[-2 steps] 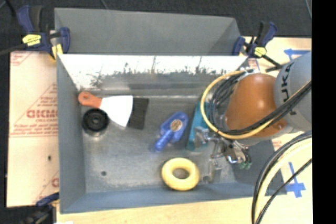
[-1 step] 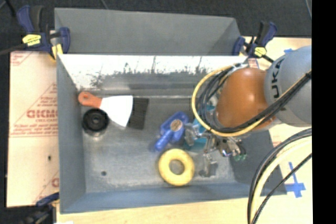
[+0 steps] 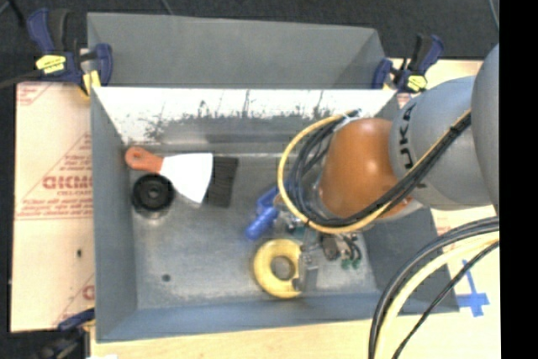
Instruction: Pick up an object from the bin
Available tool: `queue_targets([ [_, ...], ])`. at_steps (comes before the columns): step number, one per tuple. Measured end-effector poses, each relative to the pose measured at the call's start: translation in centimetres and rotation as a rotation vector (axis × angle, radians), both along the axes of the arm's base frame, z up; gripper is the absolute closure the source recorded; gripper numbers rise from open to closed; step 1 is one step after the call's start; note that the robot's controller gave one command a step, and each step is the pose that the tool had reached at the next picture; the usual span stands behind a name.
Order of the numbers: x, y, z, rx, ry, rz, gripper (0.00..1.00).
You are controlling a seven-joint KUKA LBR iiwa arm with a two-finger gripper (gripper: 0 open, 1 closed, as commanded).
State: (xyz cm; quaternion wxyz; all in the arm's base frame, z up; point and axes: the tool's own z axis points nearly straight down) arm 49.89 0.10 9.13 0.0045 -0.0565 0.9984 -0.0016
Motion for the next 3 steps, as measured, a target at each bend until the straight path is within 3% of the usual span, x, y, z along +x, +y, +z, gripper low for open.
queue_targets([
  [1, -0.4, 1.2, -0.3, 0.001, 0.003, 0.004, 0.00],
  [2, -0.4, 2.3, 2.0, -0.001, 0.005, 0.177, 0.00],
  [3, 0.0, 1.9, 3.5, 0.000, -0.001, 0.157, 0.00],
])
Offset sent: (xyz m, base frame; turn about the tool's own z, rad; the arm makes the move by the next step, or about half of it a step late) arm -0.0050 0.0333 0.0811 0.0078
